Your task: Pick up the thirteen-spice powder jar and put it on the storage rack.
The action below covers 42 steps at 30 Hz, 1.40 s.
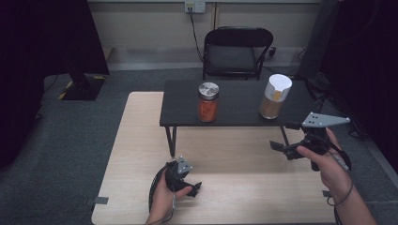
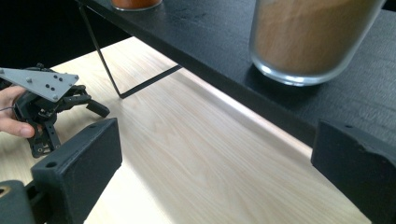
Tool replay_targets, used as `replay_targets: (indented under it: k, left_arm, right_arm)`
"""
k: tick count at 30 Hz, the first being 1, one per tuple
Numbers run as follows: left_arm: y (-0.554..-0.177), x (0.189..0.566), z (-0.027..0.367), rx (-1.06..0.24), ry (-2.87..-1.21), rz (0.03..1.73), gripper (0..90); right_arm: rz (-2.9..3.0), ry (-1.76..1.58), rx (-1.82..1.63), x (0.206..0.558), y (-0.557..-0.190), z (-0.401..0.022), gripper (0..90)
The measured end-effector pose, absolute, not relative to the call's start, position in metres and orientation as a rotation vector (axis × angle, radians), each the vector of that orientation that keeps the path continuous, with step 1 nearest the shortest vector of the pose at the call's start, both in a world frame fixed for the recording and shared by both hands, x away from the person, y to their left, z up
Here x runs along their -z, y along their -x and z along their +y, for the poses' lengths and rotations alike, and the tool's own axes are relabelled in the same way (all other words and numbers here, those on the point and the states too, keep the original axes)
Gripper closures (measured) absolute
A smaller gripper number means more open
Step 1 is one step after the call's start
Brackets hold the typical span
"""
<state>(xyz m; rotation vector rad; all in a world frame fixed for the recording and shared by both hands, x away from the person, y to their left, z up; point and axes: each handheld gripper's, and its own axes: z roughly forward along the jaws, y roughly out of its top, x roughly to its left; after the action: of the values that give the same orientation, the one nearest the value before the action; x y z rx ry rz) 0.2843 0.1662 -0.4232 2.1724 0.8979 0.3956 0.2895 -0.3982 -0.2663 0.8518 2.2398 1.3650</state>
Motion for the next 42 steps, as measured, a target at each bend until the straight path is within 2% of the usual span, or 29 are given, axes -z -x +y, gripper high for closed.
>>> replay_targets:
  k: [16,42]
  left_arm:
    - [-0.284,0.423,0.166,-0.396,-2.172,0.898,0.0]
    - [-0.284,0.423,0.166,-0.395,-2.172,0.898,0.0]
  right_arm:
    - [2.253,-0.841,-1.374,0.296,-0.284,-0.399,1.1]
    - [2.287,-0.799,-1.414,0.325,-0.282,-0.402,1.0]
